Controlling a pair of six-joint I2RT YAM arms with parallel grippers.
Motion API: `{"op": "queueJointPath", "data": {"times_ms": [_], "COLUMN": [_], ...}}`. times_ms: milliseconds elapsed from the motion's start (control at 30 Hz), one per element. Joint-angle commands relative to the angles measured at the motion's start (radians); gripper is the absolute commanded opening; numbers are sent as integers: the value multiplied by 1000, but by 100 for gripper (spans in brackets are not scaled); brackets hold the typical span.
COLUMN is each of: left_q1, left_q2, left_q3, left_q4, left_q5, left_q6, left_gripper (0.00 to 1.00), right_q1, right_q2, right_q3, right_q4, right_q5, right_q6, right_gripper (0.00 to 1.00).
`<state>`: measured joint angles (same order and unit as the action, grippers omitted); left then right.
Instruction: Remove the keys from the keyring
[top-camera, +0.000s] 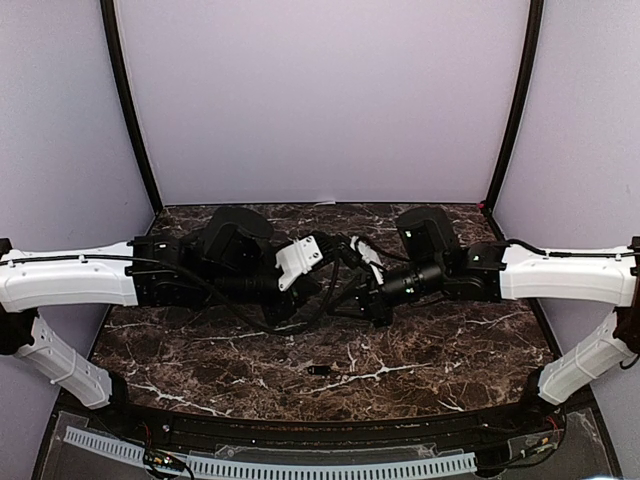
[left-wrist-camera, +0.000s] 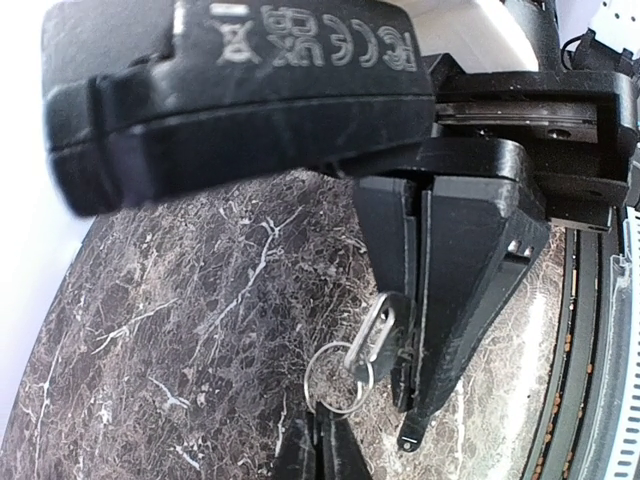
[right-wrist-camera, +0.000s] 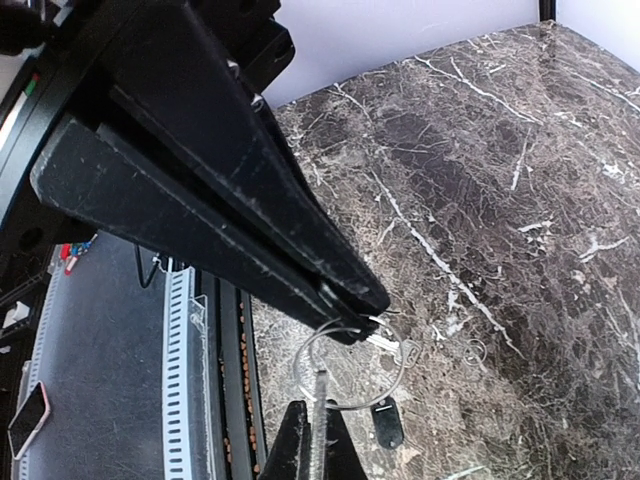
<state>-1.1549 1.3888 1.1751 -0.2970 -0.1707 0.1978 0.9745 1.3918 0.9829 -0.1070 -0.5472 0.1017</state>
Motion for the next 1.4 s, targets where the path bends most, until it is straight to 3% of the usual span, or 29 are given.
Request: {"op": "queueJointPath", "data": {"times_ms": [0,500,1367], "left_q1": [13,-1,-1], "left_q2": [16,-3,-57], "left_q3": [-37,-56,-87], "left_q4": [-72,43,170], "left_q5": [-160,-165,-116], "left_q6": [27,24,-60], "left_gripper": [0,0,0], "right_q1": [-1,0,23], "right_q2": [-20,50,148], "right_q3": [-11,13,75], "right_q4": [108,131,1], "right_q5": [-162,-288,-154], "right_q6": [36,75,15], "right_gripper": [0,0,0]}}
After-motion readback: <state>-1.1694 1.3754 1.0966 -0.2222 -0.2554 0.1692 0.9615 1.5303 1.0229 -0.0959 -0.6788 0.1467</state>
